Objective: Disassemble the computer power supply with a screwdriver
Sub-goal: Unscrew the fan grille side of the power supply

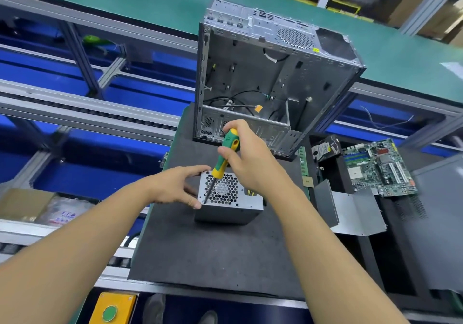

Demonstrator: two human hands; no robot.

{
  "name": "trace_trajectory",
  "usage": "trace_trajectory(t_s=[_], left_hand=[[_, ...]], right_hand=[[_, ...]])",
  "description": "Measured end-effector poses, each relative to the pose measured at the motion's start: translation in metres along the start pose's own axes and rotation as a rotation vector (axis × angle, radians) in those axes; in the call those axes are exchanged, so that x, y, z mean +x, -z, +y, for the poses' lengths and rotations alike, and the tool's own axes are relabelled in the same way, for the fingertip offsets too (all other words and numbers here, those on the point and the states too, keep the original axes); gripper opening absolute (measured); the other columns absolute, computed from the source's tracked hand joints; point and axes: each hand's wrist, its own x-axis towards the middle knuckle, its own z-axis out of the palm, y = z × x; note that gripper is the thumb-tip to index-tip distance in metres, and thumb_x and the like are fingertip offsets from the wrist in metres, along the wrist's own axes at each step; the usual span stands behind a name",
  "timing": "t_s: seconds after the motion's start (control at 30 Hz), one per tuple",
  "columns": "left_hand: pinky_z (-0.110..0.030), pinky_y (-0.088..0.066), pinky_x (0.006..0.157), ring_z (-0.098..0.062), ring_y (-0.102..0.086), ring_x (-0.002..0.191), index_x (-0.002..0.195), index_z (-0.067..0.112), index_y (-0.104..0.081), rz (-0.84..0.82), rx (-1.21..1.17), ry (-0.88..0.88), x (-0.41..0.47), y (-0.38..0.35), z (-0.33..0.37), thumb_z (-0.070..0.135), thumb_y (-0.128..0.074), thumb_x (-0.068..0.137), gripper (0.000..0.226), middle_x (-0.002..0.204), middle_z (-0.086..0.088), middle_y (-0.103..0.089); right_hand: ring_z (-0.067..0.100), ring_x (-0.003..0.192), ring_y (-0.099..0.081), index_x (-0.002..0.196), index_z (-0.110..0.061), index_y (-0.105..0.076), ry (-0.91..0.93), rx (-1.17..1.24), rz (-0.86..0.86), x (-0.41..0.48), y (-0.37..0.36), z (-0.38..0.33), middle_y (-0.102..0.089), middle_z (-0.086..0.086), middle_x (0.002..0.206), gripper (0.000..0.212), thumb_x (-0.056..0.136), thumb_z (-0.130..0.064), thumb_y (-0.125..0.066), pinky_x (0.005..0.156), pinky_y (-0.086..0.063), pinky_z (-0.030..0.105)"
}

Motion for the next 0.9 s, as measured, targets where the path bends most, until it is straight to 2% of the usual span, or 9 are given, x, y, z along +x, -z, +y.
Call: trace_trajectory(t_s=[0.13, 0.23, 0.3, 0.4, 0.5, 0.63, 0.73, 0.8, 0.9], left_hand=[[-0.023, -0.056, 0.086, -0.005, -0.07, 0.103, 0.152, 0.043, -0.027, 0.0, 0.019, 0.019, 0.001, 0.001, 0.0, 0.01, -0.089, 0.073, 0.106, 0.128, 0.037, -0.042], [-0.022, -0.056, 0.084, -0.003, -0.07, 0.102, 0.151, 0.045, -0.028, 0.001, 0.032, 0.03, 0.001, 0.002, 0.0, 0.013, -0.089, 0.072, 0.105, 0.122, 0.043, -0.043], [-0.027, -0.055, 0.091, -0.003, -0.07, 0.102, 0.15, 0.048, -0.028, 0.0, 0.036, 0.033, 0.001, 0.003, 0.001, 0.015, -0.09, 0.072, 0.105, 0.121, 0.045, -0.045], [-0.038, -0.055, 0.097, -0.005, -0.07, 0.104, 0.15, 0.049, -0.028, -0.004, 0.023, 0.033, 0.0, 0.002, 0.001, 0.017, -0.09, 0.071, 0.105, 0.126, 0.04, -0.045], [-0.035, -0.056, 0.094, -0.007, -0.07, 0.103, 0.149, 0.05, -0.029, 0.001, 0.023, 0.017, 0.0, 0.0, 0.002, 0.018, -0.088, 0.073, 0.101, 0.134, 0.032, -0.049], [-0.036, -0.054, 0.098, -0.006, -0.071, 0.102, 0.151, 0.048, -0.028, 0.033, 0.04, 0.013, 0.001, -0.002, 0.002, 0.022, -0.086, 0.073, 0.101, 0.141, 0.025, -0.053], [-0.037, -0.052, 0.1, -0.006, -0.07, 0.103, 0.152, 0.048, -0.027, 0.032, 0.042, 0.013, 0.0, -0.002, 0.002, 0.023, -0.087, 0.074, 0.102, 0.141, 0.023, -0.053], [-0.033, -0.052, 0.098, -0.004, -0.07, 0.103, 0.152, 0.049, -0.027, 0.031, 0.041, 0.013, -0.001, -0.001, 0.001, 0.025, -0.088, 0.072, 0.103, 0.143, 0.023, -0.051], [-0.035, -0.052, 0.099, -0.002, -0.069, 0.104, 0.144, 0.053, -0.037, 0.038, 0.056, -0.004, 0.0, 0.0, -0.001, 0.036, -0.09, 0.065, 0.097, 0.148, 0.022, -0.045]], right_hand=[[-0.007, 0.062, -0.048, 0.121, -0.032, -0.039, 0.008, 0.023, -0.001, 0.001, 0.0, 0.0, -0.047, -0.01, 0.084, 0.027, 0.1, -0.025, -0.055, 0.054, -0.039, 0.01], [-0.006, 0.061, -0.048, 0.12, -0.034, -0.039, 0.002, 0.014, -0.004, 0.003, 0.0, 0.002, -0.047, -0.011, 0.083, 0.026, 0.101, -0.026, -0.054, 0.051, -0.036, 0.015], [-0.005, 0.062, -0.049, 0.12, -0.035, -0.039, 0.003, 0.013, -0.005, 0.003, -0.001, 0.002, -0.047, -0.012, 0.084, 0.026, 0.1, -0.027, -0.054, 0.053, -0.034, 0.016], [-0.001, 0.064, -0.05, 0.12, -0.035, -0.039, 0.006, 0.022, -0.005, 0.003, -0.001, 0.002, -0.048, -0.012, 0.085, 0.026, 0.1, -0.027, -0.054, 0.055, -0.037, 0.017], [-0.007, 0.064, -0.049, 0.12, -0.034, -0.039, 0.013, 0.029, -0.007, 0.003, 0.0, 0.003, -0.048, -0.01, 0.085, 0.025, 0.101, -0.027, -0.054, 0.053, -0.038, 0.015], [-0.008, 0.065, -0.048, 0.121, -0.034, -0.039, 0.014, 0.015, -0.01, 0.004, -0.001, 0.003, -0.047, -0.012, 0.085, 0.026, 0.101, -0.028, -0.054, 0.055, -0.035, 0.018], [0.0, 0.066, -0.049, 0.122, -0.033, -0.039, 0.02, 0.008, -0.005, 0.003, -0.001, 0.003, -0.047, -0.013, 0.085, 0.027, 0.1, -0.028, -0.055, 0.058, -0.035, 0.019], [0.005, 0.071, -0.05, 0.119, -0.032, -0.041, 0.059, -0.004, -0.006, 0.001, 0.0, 0.0, -0.049, -0.013, 0.086, 0.028, 0.098, -0.028, -0.059, 0.061, -0.038, 0.021], [0.001, 0.073, -0.049, 0.11, -0.032, -0.043, 0.167, -0.108, -0.011, -0.002, 0.003, -0.007, -0.051, -0.016, 0.084, 0.033, 0.09, -0.037, -0.069, 0.058, -0.035, 0.014]])
